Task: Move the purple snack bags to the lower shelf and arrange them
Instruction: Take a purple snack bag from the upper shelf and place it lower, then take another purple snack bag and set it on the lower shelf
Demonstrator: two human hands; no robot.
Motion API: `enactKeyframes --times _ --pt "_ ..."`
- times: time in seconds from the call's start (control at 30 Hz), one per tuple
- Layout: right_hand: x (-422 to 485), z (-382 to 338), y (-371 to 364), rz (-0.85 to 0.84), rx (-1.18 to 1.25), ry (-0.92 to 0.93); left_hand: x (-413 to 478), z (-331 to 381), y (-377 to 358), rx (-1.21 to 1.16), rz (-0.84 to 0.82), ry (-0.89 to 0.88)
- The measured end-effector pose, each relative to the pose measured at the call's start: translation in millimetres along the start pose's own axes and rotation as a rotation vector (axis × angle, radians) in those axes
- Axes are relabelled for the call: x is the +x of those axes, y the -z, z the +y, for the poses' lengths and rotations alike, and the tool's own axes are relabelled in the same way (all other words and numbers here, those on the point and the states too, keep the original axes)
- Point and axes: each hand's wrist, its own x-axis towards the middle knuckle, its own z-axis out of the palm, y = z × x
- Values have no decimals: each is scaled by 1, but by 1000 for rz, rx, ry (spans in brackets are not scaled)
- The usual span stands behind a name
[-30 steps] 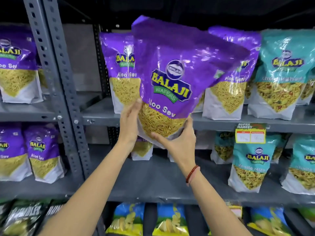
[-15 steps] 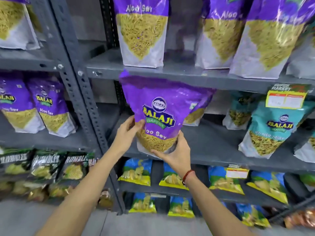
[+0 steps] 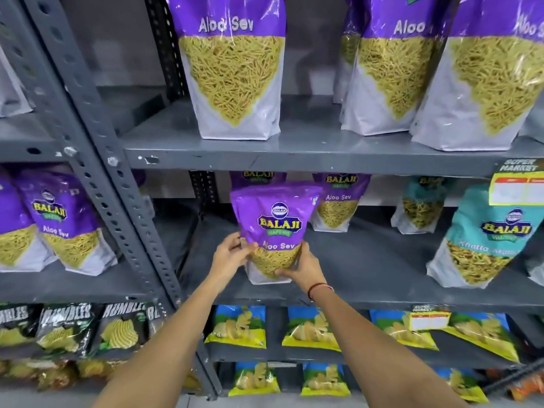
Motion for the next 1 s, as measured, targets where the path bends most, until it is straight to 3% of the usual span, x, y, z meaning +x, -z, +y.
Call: enactKeyframes --times 0.1,0.2,0.23,0.33,0.37,0.43,0.53,0.73,0.8,0.9,1.0 --pt "5 -1 5 -77 -89 -48 2 -1 -5 127 111 1" --pt "4 -7 13 -83 -180 -63 -2 2 -5 436 289 111" --pt "0 -11 18 -53 -189 -58 -6 5 -7 555 248 181" --pt "-15 -31 45 102 -115 19 -29 25 -15 795 -158 396" --pt "-23 -40 60 164 -83 67 -37 36 -23 850 -271 388" --pt "-38 -61 94 309 -11 189 -46 63 -45 939 -409 206" --pt "-68 -87 152 581 136 364 -59 119 -85 1005 -383 -93" --pt "-107 -116 264 924 296 518 -98 223 -159 430 -279 -474" --pt "-101 -119 299 961 293 484 -94 245 -181 355 -184 -593" --pt "-82 -117 340 885 200 377 -79 263 -210 399 -47 -715" --pt "-65 -114 360 738 114 308 -63 262 -234 482 -104 -662"
